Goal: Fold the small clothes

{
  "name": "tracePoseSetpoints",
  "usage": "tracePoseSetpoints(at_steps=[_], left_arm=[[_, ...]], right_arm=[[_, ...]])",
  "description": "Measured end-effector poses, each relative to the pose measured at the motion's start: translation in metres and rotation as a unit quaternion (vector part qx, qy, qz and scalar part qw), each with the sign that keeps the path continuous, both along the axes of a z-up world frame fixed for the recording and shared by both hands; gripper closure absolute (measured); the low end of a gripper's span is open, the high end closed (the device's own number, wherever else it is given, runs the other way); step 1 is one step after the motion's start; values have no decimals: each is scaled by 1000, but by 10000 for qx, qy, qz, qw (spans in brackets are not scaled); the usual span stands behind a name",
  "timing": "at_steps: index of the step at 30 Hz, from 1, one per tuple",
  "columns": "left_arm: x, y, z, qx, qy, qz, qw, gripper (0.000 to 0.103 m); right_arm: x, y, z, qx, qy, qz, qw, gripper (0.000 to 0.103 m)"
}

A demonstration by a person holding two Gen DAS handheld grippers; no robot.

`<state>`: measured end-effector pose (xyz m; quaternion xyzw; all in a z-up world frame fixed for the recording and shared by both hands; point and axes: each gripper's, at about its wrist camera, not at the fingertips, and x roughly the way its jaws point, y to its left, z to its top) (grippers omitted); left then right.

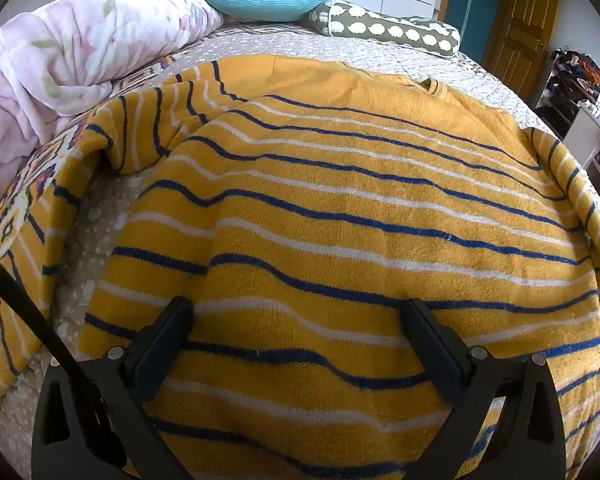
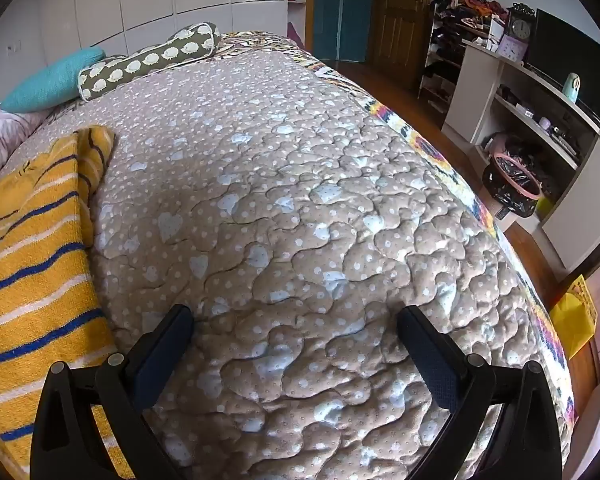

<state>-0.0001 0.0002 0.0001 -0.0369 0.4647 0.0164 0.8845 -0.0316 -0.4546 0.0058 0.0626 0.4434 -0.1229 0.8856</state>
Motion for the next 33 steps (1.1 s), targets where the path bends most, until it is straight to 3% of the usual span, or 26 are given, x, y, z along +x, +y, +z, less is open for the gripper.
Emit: tracePoseSetpoints(at_steps=[1,8,10,13,15,18,20,22,24,26,28,33], left_arm=[[0,0,0,10,2,0,10000,0],[-3,2,3,118,194,23,9997,0],[-10,6,7,-4,321,105,9994,0],[-43,10,21,-306,82,454,9985,0],[-66,11,35,-232,-129,496,9984,0],[-106,14,65,329,-688,739,9943,0],[-121,16,82,493,-967,850,9905,0],[-141,17,99,425,-1195,817,9886,0],[-151,15,108,147,-1245,652,9900,0],[-156,11,109,-44,-1238,548,9908,0],[-155,4,109,-128,-1233,447,9913,0],[-156,-8,99,-142,-1208,284,9922,0]], right_arm=[[0,2,0,-181,31,2,9998,0],[0,1,0,-100,40,-2,9999,0],[3,-3,2,74,265,20,9996,0],[7,-10,5,310,607,122,9976,0],[3,-9,9,294,632,246,9973,1],[-18,-9,24,207,397,82,9990,24],[-45,-2,46,93,-131,75,9998,26],[-66,5,63,120,-568,216,9981,25],[-77,13,69,377,-547,474,9967,25],[-73,21,69,649,-457,779,9938,25],[-62,31,66,593,-406,942,9930,25],[-4,48,41,1157,-295,1175,9859,25]])
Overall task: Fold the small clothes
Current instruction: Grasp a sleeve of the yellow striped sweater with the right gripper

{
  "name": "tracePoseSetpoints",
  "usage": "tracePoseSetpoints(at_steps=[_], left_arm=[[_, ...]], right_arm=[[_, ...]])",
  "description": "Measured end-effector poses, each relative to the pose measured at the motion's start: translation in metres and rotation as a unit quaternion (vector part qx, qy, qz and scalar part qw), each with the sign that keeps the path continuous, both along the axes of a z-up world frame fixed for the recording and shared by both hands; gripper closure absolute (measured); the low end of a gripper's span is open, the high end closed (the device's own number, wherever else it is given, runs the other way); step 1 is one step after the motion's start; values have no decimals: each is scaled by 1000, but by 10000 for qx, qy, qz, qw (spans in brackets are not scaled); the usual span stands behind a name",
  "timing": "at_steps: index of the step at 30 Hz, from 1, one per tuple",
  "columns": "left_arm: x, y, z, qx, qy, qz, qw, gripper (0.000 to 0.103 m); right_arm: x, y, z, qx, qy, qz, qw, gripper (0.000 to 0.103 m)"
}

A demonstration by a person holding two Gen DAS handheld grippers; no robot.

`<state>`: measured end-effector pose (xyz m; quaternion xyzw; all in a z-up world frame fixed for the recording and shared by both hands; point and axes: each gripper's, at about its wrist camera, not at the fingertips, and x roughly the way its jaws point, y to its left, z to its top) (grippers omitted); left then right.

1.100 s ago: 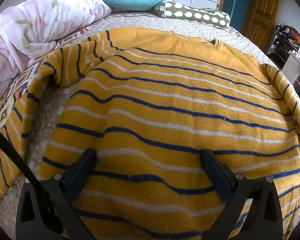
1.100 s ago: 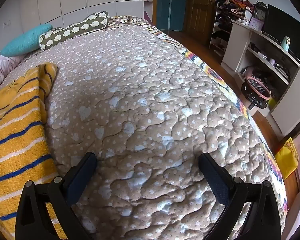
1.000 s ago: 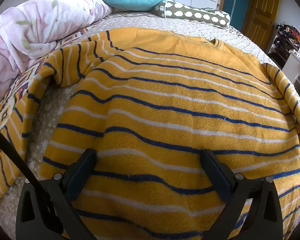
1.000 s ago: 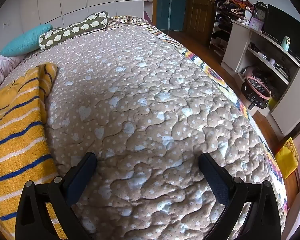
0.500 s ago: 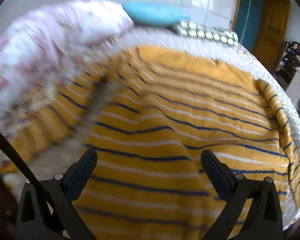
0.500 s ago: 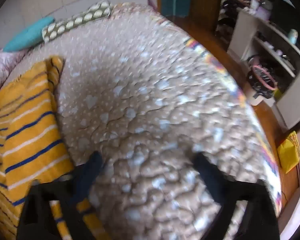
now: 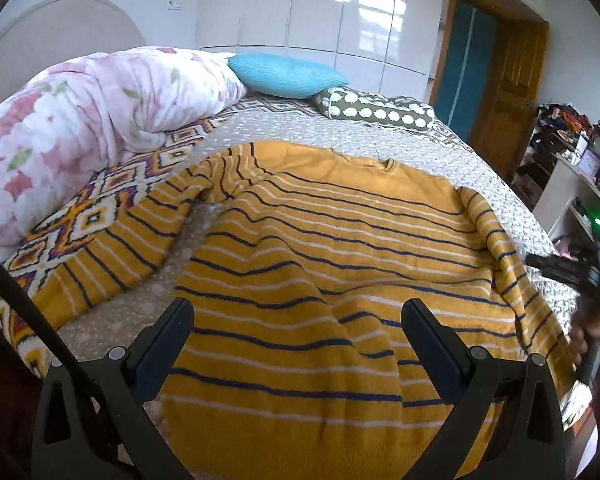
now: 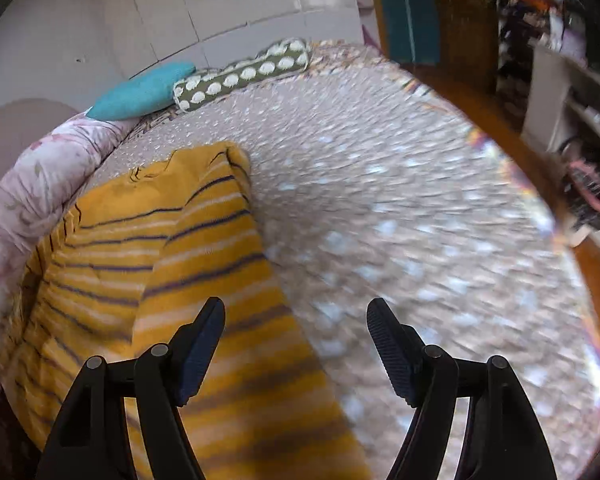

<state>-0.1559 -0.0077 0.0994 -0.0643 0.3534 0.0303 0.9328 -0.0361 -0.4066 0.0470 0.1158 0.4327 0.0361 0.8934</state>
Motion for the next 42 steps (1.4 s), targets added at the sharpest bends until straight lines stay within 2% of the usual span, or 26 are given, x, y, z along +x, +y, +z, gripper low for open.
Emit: tracePoseSetpoints(at_steps=[3,5,6,7,10,12,13,14,15,17,18,19,20,22,24,27,29,33,36,38,39,40,41,42], left_arm=[[0,10,-6,-75,24,50,10000,0],[1,19,-8,-105,32,153,9998,0],[2,24,-10,-87,36,230,9997,0],[2,28,-10,-82,32,291,9995,0],[5,40,-7,-99,-17,406,9991,0],[6,48,-3,-103,-70,504,9986,0],[6,52,-1,-89,-90,563,9983,0],[7,56,1,-77,-86,609,9981,0],[7,61,1,-73,-59,666,9977,0],[6,69,-1,-130,-7,710,9974,0],[6,75,-4,-198,43,726,9972,0],[6,80,-7,-247,84,731,9970,0],[6,84,-10,-302,133,734,9968,0],[6,93,-20,-383,279,771,9959,0],[5,102,-30,-496,409,796,9947,0],[-1,109,-41,-638,517,768,9937,0],[-4,110,-50,-690,640,674,9933,0],[-8,102,-62,-568,819,435,9941,0],[-7,92,-70,-742,922,42,9930,0],[-7,82,-74,-735,969,-118,9925,7],[-7,77,-75,-641,988,-151,9929,26],[-6,73,-75,-458,1013,-101,9937,50],[-6,73,-74,-330,1035,-8,9941,65],[-5,76,-73,-445,1078,3,9932,94]], right_arm=[[32,12,-22,174,297,148,9993,26],[37,19,-26,413,369,367,9978,44],[36,22,-26,495,392,481,9968,78],[36,23,-27,530,451,534,9961,96],[31,20,-8,352,272,488,9978,96],[34,9,9,-6,181,241,9995,96],[39,3,18,-358,154,-1,9992,96],[48,-4,27,-1060,115,-429,9934,96],[55,-9,33,-1838,73,-860,9792,95],[65,-15,35,-2847,159,-1383,9485,84],[65,-22,36,-2789,311,-1430,9491,71],[56,-29,39,-2362,290,-1348,9619,62],[46,-32,42,-1929,189,-1265,9728,58],[17,-37,42,-1274,82,-1098,9857,49],[-15,-38,35,-817,72,-867,9929,48],[-58,-28,17,-333,198,-618,9973,48],[-88,-14,-1,250,288,-242,9990,48],[-123,36,-20,907,268,557,9940,48],[-128,72,-31,1081,277,889,9898,47],[-135,96,-36,970,175,960,9905,45],[-136,102,-36,916,122,964,9910,45],[-138,108,-36,938,89,984,9907,45],[-140,114,-36,1069,87,993,9893,45],[-141,118,-36,1160,84,978,9884,45]])
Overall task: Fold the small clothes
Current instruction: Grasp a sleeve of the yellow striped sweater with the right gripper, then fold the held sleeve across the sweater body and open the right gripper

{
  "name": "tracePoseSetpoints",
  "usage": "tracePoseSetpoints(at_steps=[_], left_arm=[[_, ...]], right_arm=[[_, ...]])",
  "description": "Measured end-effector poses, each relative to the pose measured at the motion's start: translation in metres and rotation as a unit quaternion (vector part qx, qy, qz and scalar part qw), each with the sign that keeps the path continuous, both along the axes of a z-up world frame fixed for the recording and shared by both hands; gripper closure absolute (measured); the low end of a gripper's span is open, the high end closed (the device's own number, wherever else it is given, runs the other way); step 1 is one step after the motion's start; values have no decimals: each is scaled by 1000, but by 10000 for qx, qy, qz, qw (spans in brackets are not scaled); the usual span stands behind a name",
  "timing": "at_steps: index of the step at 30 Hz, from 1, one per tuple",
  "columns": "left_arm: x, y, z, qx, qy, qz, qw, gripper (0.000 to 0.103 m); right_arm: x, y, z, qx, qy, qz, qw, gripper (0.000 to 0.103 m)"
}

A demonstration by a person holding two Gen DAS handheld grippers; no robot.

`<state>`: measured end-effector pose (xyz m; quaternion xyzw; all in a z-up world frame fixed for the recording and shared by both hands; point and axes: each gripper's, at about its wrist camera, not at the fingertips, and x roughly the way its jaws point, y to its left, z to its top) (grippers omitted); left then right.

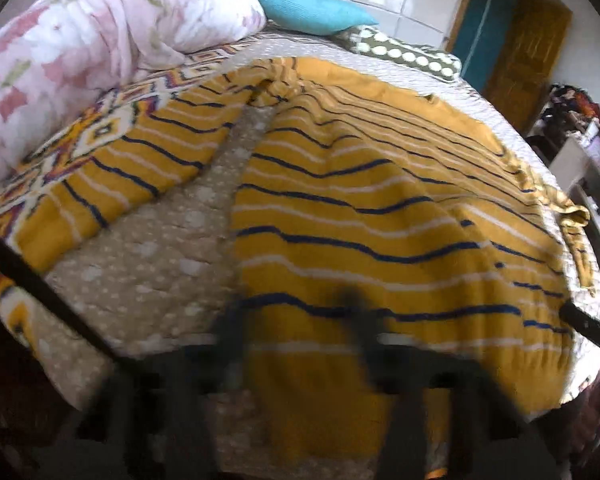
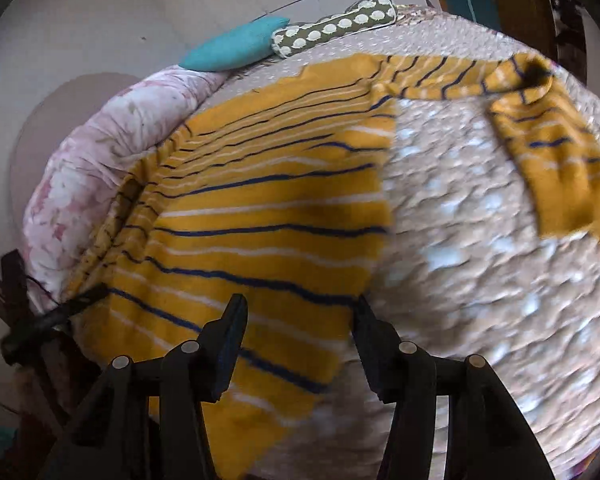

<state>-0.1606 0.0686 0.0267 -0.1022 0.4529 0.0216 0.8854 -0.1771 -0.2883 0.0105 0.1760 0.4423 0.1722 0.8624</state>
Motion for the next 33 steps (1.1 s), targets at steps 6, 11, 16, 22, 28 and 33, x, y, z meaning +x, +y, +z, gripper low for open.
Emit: tracePoseSetpoints(at_steps=[6,11,16,22,28,33], left_arm=[[-14,19,18,-479,107,254,9985,95],[-52,13,36,-313,131,197,9992,97],[-85,9,36,-23,152,200,9997,100],[-104,12,57,283,-348,360,9983,47],[-96,-3,75,422,-681,189,9966,34],[-79,-32,71,519,-549,-217,9969,33]], right_arm=[[-1,13,0,-13,50,213,9998,90],[-21,-4,7,327,168,381,9986,91],[-57,-16,6,293,333,543,9975,91],[-68,-46,14,304,98,248,9992,86],[-44,-147,18,-315,-22,-1981,9797,53],[-11,-183,13,-163,93,-2577,9660,50]])
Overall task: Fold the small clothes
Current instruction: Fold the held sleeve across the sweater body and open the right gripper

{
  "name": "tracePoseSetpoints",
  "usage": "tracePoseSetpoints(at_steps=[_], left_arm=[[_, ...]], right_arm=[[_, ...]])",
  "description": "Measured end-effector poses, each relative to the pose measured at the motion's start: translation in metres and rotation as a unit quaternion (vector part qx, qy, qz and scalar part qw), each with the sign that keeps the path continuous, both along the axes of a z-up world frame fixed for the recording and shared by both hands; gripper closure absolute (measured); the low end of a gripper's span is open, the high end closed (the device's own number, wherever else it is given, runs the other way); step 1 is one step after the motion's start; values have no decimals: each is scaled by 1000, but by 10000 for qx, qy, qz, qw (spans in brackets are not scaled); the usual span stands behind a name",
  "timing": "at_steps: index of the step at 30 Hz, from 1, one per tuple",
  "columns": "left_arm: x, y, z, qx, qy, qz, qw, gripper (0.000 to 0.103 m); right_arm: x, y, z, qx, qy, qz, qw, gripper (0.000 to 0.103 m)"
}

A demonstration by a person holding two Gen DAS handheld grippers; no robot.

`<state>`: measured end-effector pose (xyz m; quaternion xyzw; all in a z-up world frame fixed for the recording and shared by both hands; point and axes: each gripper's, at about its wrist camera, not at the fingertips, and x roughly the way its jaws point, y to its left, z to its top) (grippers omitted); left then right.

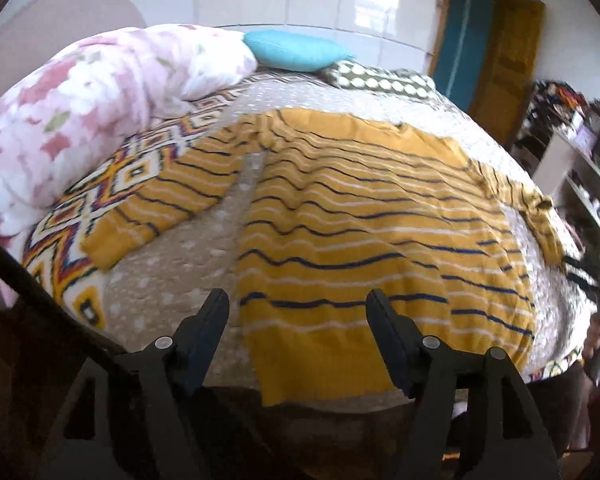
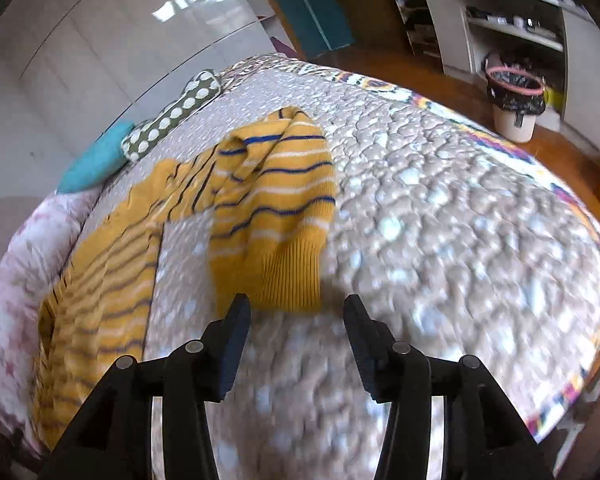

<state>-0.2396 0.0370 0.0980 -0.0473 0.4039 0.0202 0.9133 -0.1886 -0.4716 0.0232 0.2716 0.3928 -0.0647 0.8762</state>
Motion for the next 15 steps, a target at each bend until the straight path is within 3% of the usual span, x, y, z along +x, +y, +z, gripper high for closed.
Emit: tracePoseSetpoints(at_steps=[2,3,4,8,10,12,14,15], left_arm=[[4,-9,1,17,19,-120,9999,33],[4,-12,2,27,15,-159,9999,33],[5,-14,4,35,-3,-194,9998,33],[8,-17,9,-149,-18,-194,9997,30],[13,-17,7,-459,73,-170,9988,30],[16,-22,4,-709,177,-207,9971,30],[16,-30,1,-734,221,-287,9966,30],[16,-34,1,-705,219,-318,9968,30]], right_arm=[[13,-2,-2,254,-120,134,9995,54],[20,1,0,335,-145,317,9988,87],[29,4,1,319,-46,551,9980,93],[37,-15,27,-675,93,374,9970,94],[41,-30,41,-1556,271,-93,9874,94],[46,-52,53,-2937,729,-896,9489,90],[48,-66,64,-3215,1119,-1319,9310,86],[45,-70,71,-3111,1156,-1381,9332,85]])
